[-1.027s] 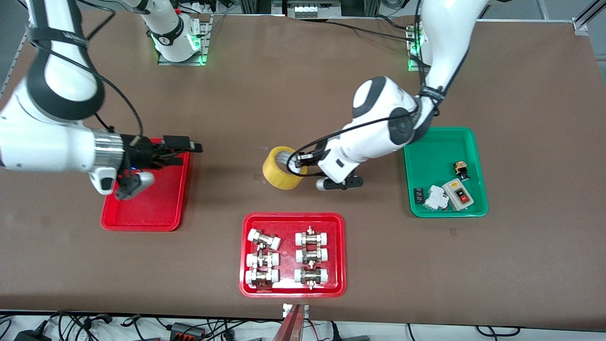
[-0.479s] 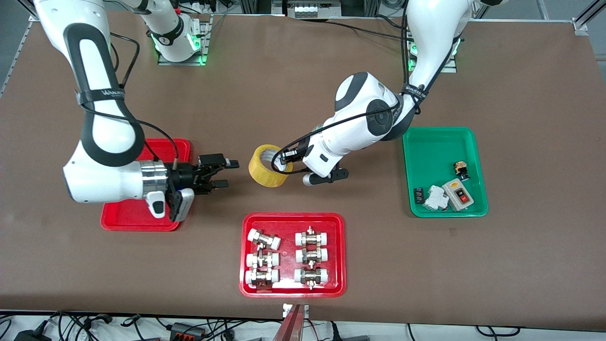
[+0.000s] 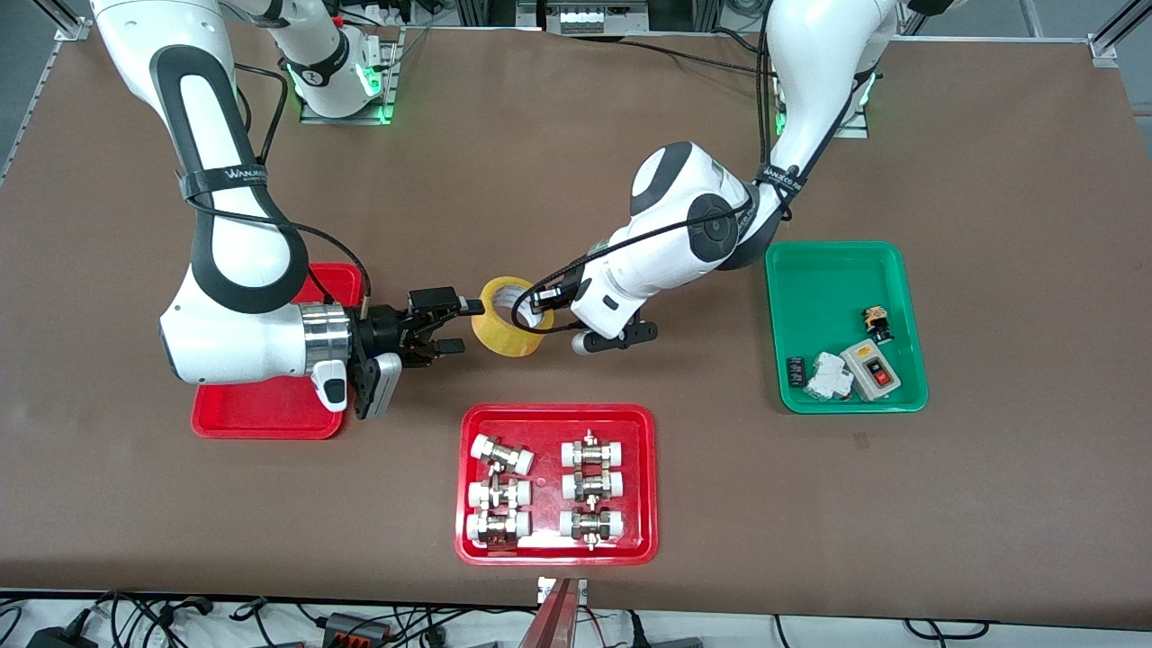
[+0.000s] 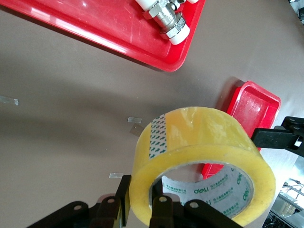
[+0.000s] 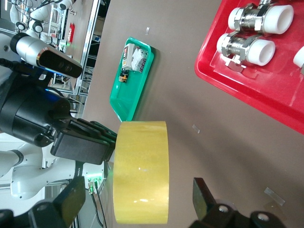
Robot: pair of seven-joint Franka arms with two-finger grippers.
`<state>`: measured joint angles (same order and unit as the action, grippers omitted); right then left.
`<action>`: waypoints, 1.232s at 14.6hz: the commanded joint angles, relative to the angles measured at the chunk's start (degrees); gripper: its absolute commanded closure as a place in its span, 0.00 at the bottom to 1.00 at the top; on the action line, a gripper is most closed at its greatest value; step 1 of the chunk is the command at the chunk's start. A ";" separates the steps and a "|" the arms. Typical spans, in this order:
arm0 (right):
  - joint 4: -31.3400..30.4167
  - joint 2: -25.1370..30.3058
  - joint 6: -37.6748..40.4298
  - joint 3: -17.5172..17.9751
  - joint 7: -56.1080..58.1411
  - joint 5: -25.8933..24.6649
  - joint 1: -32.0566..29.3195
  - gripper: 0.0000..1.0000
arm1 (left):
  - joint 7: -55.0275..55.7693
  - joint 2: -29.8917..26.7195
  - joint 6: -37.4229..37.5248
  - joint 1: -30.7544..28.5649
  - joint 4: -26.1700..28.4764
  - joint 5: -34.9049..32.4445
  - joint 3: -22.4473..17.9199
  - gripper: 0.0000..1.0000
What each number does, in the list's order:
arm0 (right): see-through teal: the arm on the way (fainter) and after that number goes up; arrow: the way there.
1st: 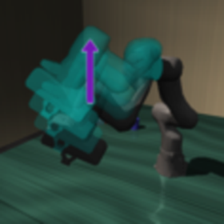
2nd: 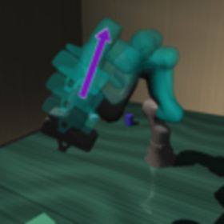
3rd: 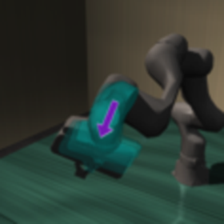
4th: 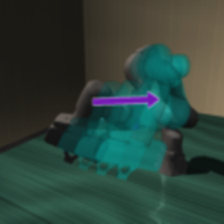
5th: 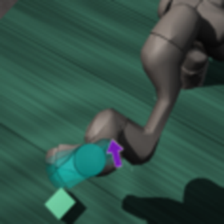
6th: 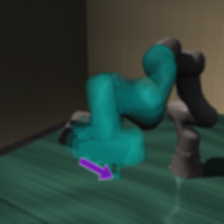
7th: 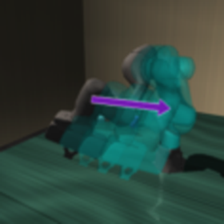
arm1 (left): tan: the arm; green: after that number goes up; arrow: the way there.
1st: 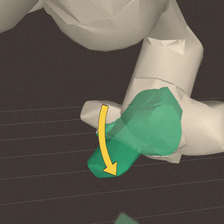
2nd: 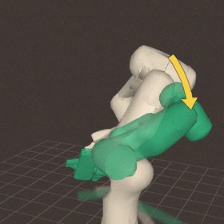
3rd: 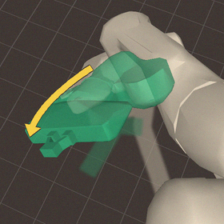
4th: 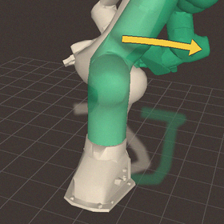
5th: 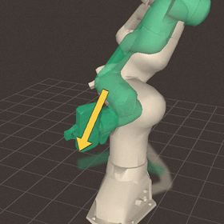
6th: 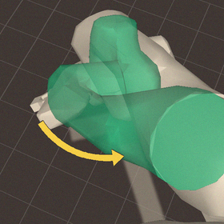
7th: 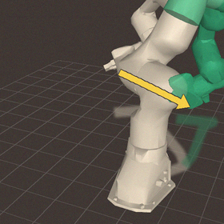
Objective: Left arm passes tape to right arm into tray
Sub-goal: 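Close the right gripper on the tape held by the left gripper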
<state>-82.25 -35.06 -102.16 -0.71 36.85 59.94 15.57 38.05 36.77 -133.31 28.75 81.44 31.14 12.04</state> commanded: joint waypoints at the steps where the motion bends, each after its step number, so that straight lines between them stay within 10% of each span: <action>1: 0.78 -0.36 -0.58 -0.35 0.94 0.62 2.01 0.00 | 0.54 0.84 -0.11 0.69 -2.25 0.50 -0.53 0.99; 18: 0.16 -0.36 1.61 -0.44 0.32 -3.16 1.48 0.00 | 0.89 0.49 -0.02 0.61 -2.25 0.59 -0.53 0.98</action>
<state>-82.38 -35.30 -101.68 -1.11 36.86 57.69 17.35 38.15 36.78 -133.31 28.76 81.16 31.14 12.03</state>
